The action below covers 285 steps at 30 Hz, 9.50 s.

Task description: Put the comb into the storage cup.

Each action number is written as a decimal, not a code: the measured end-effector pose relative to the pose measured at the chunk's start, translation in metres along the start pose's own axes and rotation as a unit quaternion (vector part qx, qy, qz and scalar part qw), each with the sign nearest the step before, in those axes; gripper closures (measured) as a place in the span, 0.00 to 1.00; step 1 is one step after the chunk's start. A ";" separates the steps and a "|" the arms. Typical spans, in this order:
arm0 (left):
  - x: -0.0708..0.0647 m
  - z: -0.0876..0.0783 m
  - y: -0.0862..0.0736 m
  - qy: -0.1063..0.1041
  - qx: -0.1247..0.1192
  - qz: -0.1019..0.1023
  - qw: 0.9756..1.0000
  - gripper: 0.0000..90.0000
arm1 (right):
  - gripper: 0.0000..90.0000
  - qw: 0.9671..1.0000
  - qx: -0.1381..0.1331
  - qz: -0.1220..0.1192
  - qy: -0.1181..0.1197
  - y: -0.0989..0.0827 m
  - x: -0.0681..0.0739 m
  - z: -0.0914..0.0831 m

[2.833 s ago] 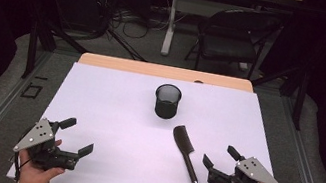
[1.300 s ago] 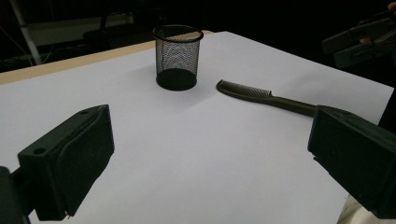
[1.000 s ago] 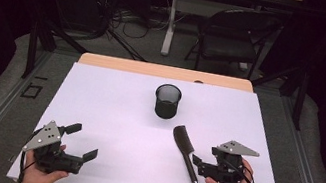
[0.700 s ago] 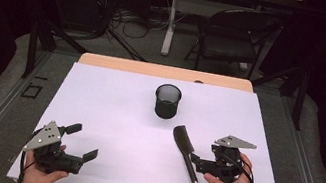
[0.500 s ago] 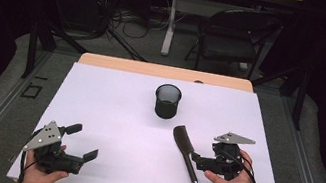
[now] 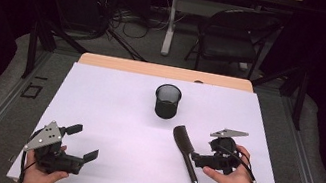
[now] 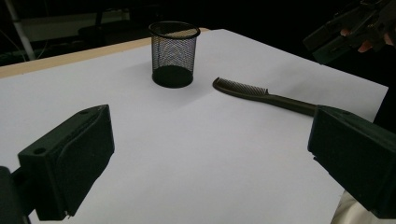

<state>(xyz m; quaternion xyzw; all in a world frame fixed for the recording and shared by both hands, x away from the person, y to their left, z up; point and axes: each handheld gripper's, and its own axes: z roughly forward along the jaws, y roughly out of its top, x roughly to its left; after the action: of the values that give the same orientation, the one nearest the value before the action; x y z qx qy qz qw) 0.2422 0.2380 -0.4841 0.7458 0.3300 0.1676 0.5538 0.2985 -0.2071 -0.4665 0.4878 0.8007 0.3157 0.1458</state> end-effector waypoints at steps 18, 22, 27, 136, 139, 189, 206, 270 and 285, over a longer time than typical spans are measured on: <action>0.000 0.000 -0.001 -0.003 0.001 -0.002 1.000 0.01 | 0.22 0.998 0.069 -0.002 -0.001 0.016 0.003 0.013; 0.000 0.001 -0.001 -0.005 0.001 -0.002 1.000 0.01 | 0.22 0.996 0.085 0.000 0.007 0.018 0.004 0.018; 0.000 0.002 -0.002 -0.003 0.004 -0.002 1.000 0.01 | 0.25 0.994 0.108 0.000 0.010 0.019 0.006 0.025; 0.005 0.003 -0.005 -0.002 0.007 -0.014 1.000 0.01 | 0.71 0.972 0.233 0.036 -0.008 0.009 0.016 0.088; 0.004 0.004 -0.005 -0.002 0.007 -0.013 1.000 0.01 | 0.72 0.969 0.243 0.031 -0.009 0.010 0.015 0.088; 0.006 0.004 -0.006 0.005 0.010 -0.016 1.000 0.01 | 0.81 0.962 0.271 0.036 -0.022 0.014 0.017 0.091; 0.006 0.004 -0.007 0.004 0.012 -0.016 1.000 0.01 | 0.81 0.970 0.235 0.060 -0.005 0.011 0.015 0.091; 0.006 0.005 -0.007 0.011 0.014 -0.015 1.000 0.02 | 0.81 0.990 0.142 0.012 0.019 0.024 0.016 0.049; 0.006 0.006 -0.008 0.011 0.015 -0.015 1.000 0.02 | 0.81 0.992 0.123 -0.009 0.013 0.029 0.019 0.040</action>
<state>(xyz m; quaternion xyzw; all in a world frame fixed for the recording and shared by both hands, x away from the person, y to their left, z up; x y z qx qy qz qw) 0.2481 0.2396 -0.4939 0.7470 0.3499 0.1625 0.5415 0.3309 -0.1664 -0.4772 0.4908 0.8395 0.2198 0.0774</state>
